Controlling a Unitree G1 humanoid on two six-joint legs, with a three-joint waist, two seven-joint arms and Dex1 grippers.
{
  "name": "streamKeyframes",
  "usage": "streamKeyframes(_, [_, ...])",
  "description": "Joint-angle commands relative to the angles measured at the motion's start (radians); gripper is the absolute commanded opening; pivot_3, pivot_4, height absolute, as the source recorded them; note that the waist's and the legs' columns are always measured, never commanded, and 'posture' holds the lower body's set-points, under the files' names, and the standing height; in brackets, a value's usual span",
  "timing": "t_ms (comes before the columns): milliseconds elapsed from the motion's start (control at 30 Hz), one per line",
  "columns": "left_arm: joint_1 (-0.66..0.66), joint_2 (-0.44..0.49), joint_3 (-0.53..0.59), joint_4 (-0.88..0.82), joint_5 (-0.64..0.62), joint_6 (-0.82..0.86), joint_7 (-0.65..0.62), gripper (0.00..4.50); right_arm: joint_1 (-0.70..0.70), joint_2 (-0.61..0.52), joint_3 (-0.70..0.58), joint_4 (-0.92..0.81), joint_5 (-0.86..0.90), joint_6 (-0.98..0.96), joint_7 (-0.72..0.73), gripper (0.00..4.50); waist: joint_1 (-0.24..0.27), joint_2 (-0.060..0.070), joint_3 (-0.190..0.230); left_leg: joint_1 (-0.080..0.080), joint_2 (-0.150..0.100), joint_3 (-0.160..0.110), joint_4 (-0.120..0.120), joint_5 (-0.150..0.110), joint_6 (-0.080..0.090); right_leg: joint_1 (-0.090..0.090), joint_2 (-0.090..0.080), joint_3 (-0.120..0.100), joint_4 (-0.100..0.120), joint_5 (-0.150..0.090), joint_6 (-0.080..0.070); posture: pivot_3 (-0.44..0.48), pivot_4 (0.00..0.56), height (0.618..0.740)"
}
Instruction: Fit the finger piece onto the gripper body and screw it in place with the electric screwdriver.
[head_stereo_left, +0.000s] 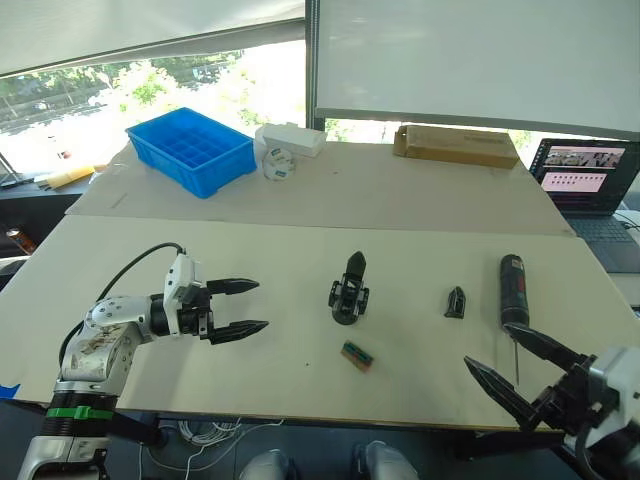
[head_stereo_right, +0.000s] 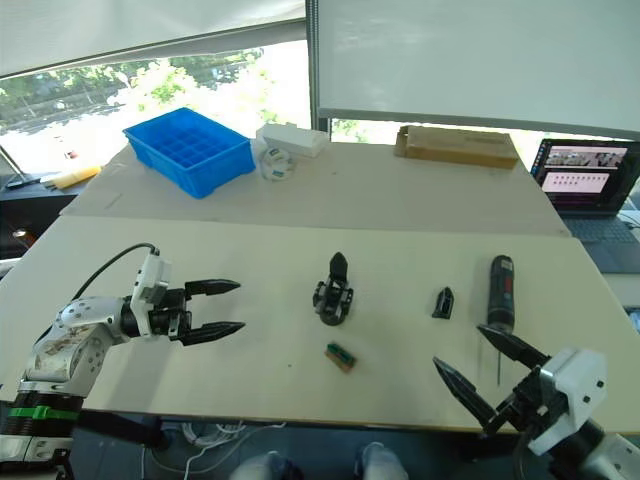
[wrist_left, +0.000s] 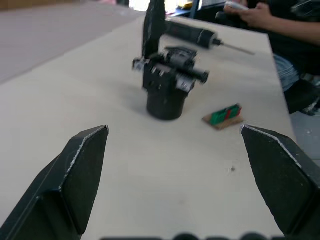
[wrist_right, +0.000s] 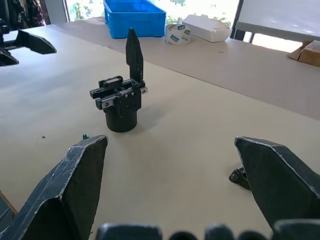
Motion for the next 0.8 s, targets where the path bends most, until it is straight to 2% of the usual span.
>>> streamKeyframes(33, [-0.021,0.018,0.026,-0.072,-0.045,0.010,-0.011,4.48,-0.096,-0.100,-0.012,-0.011,0.036,0.280,-0.189,4.50,-0.004,0.000,0.000,0.000,0.000,0.000,0.000,0.000,0.000,0.000,0.000,0.001,0.000,0.000,0.000,0.000,0.150,0.740])
streamKeyframes(200, [-0.050,0.001,0.000,-0.145,-0.096,0.082,0.004,4.48,-0.422,-0.185,0.045,0.071,0.250,0.695,-0.414,4.50,-0.009,0.000,0.000,0.001,0.000,0.000,-0.001,0.001,-0.003,-0.001,0.003,0.002,0.000,0.004,-0.007,0.000,0.150,0.740])
streamKeyframes(367, [-0.055,-0.016,-0.010,-0.186,-0.140,0.146,0.029,4.48,-0.677,-0.187,0.195,0.185,0.199,0.916,-0.531,4.50,-0.004,0.000,0.000,0.001,-0.001,0.000,-0.004,0.002,-0.003,-0.001,0.005,0.002,0.000,0.007,-0.003,0.000,0.150,0.740])
streamKeyframes(467, [-0.053,-0.024,-0.015,-0.205,-0.142,0.156,0.047,4.48,-0.812,-0.092,0.231,0.312,0.140,0.976,-0.624,4.50,-0.003,0.000,0.000,0.000,-0.001,0.000,-0.004,0.002,-0.003,-0.001,0.006,0.000,-0.002,0.007,-0.002,0.000,0.150,0.740])
streamKeyframes(633, [-0.051,-0.049,-0.018,-0.213,-0.115,0.124,0.092,4.48,-0.938,-0.009,0.293,0.431,0.008,0.994,-0.693,4.50,-0.005,0.000,0.000,-0.001,-0.003,0.002,-0.004,0.002,-0.004,-0.001,0.005,0.000,-0.002,0.007,0.000,0.000,0.150,0.740])
streamKeyframes(800, [-0.019,-0.041,-0.010,-0.254,-0.126,0.132,0.111,4.48,-0.975,0.051,0.307,0.464,-0.037,1.093,-0.696,4.50,-0.014,0.000,0.000,0.000,-0.003,0.003,-0.006,0.003,-0.005,-0.002,0.006,-0.001,-0.002,0.006,0.001,0.000,0.150,0.740])
